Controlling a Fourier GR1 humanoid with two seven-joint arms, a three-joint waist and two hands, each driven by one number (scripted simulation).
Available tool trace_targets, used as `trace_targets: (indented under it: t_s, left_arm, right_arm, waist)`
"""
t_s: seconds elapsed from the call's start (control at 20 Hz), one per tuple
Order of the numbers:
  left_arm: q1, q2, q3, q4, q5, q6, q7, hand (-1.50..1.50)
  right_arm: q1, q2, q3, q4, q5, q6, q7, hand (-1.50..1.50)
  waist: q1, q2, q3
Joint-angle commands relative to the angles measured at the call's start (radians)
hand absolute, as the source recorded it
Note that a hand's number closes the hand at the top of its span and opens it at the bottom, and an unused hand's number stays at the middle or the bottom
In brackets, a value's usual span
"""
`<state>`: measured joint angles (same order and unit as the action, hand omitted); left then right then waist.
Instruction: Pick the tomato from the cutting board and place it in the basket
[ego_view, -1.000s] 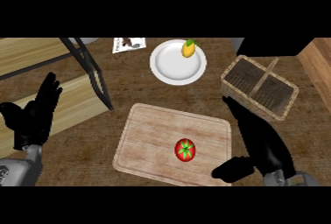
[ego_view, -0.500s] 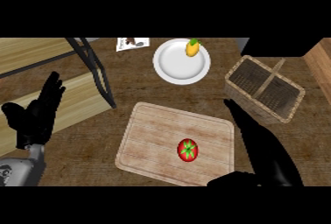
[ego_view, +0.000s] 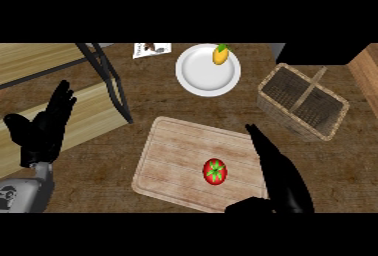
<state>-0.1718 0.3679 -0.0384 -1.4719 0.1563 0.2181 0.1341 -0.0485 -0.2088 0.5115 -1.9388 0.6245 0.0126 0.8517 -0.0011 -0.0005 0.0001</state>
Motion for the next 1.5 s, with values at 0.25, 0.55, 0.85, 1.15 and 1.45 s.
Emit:
trace_targets:
  t_s: [0.25,0.55,0.85,1.15,1.45]
  left_arm:
    - [-0.021,-0.032,0.068,0.037,-0.030,-0.057,-0.011,0.00]
    - [-0.089,-0.066,0.060,-0.016,-0.102,-0.024,0.101,0.00]
    - [-0.057,-0.077,0.108,0.000,-0.087,-0.100,0.063,0.00]
    - [-0.012,-0.106,0.126,0.012,-0.111,-0.103,0.013,0.00]
    - [-0.040,-0.095,0.155,0.006,-0.116,-0.134,0.043,0.00]
  right_arm:
    - [0.060,0.094,0.056,0.141,0.166,-0.125,-0.139,-1.50]
    - [0.102,0.088,0.022,0.122,0.141,-0.109,-0.206,-1.50]
    - [0.120,0.141,0.058,0.135,0.217,-0.135,-0.203,-1.50]
    - [0.001,0.207,0.067,0.307,0.227,-0.208,-0.155,-1.50]
    - [0.012,0.208,-0.021,0.395,0.250,-0.175,-0.232,-1.50]
  waist:
    - [0.000,0.000,0.000]
    - [-0.002,0.000,0.000]
    - [-0.001,0.000,0.000]
    - [0.003,0.001,0.000]
    - [0.001,0.000,0.000]
